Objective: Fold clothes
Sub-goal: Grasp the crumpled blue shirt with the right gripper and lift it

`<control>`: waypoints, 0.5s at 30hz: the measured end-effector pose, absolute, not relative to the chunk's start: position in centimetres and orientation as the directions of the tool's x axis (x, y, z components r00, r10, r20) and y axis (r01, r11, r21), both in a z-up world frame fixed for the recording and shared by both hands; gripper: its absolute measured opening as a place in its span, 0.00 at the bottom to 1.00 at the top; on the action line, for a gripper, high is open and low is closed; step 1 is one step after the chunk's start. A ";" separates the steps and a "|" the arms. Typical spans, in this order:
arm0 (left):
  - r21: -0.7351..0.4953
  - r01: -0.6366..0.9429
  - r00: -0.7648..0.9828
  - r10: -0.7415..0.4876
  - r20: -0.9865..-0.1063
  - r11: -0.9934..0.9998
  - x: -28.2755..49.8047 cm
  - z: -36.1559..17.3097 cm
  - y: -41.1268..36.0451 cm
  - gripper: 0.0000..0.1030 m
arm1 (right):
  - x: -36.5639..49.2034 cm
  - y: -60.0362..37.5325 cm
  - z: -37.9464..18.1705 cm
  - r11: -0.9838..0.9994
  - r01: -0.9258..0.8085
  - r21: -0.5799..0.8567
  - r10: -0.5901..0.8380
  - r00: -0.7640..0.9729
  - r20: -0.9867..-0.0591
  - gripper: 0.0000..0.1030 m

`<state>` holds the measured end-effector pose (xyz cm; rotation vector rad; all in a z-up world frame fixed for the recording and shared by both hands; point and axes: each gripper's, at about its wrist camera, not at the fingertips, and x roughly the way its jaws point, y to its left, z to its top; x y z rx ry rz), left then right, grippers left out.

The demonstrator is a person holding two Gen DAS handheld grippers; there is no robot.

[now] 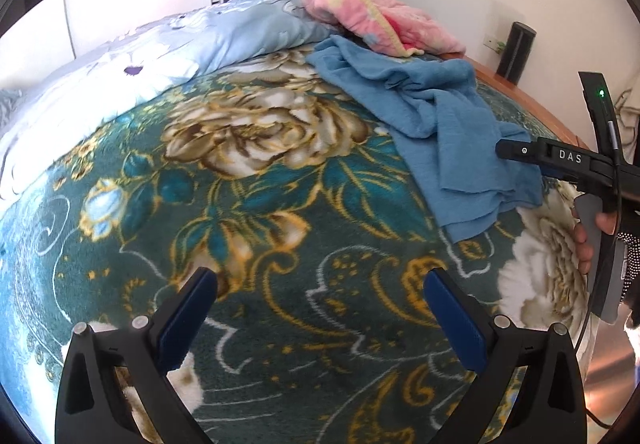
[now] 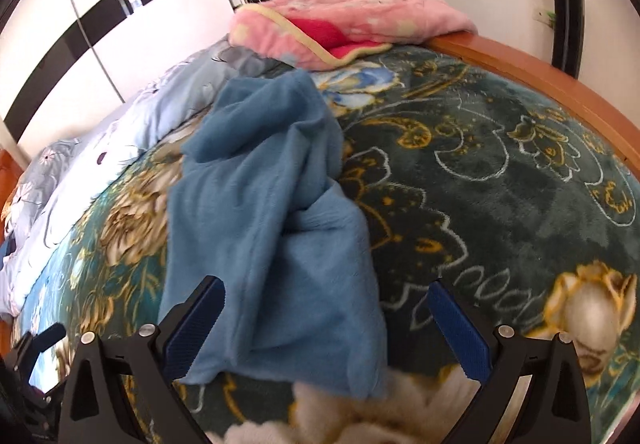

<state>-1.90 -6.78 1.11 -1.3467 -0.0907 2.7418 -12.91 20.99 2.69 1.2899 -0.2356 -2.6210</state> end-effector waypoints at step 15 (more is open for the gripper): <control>-0.131 0.032 -0.598 0.086 -0.797 -0.991 1.0 1.3 -10.5 1.00 | -11.4 19.5 5.2 -0.901 0.186 0.393 -0.422 -0.590 -0.689 0.05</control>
